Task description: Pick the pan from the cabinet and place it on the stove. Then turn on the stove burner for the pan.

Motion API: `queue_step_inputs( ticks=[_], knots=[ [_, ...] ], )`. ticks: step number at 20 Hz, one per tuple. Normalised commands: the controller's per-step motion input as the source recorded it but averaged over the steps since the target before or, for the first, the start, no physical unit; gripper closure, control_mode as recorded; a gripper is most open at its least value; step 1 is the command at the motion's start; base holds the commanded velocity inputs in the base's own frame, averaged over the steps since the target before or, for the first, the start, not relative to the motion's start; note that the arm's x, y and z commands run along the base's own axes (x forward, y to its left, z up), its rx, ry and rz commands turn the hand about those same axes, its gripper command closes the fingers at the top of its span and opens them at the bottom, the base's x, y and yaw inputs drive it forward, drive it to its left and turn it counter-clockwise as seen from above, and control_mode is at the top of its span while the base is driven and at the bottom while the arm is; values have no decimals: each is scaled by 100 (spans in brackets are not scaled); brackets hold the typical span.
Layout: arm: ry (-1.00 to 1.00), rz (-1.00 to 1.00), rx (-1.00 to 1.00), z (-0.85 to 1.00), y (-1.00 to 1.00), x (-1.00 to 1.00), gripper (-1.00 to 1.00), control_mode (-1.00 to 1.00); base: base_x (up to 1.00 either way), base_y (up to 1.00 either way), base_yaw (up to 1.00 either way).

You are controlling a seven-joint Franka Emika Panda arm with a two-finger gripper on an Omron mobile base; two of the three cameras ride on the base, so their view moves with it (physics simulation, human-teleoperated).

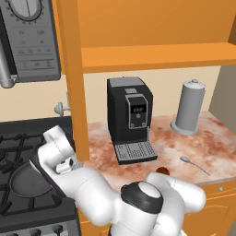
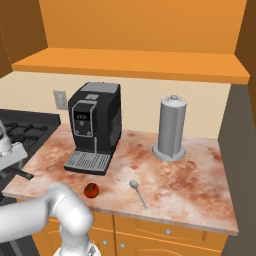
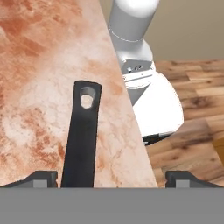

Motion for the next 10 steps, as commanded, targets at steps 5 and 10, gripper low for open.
queue_step_inputs(
  ticks=[5,10],
  knots=[
    [-4,0,0,10,-22,0,-100,-100,0,0,0],
    [-7,0,0,8,-29,0,-100,-100,0,0,0]
  ],
)
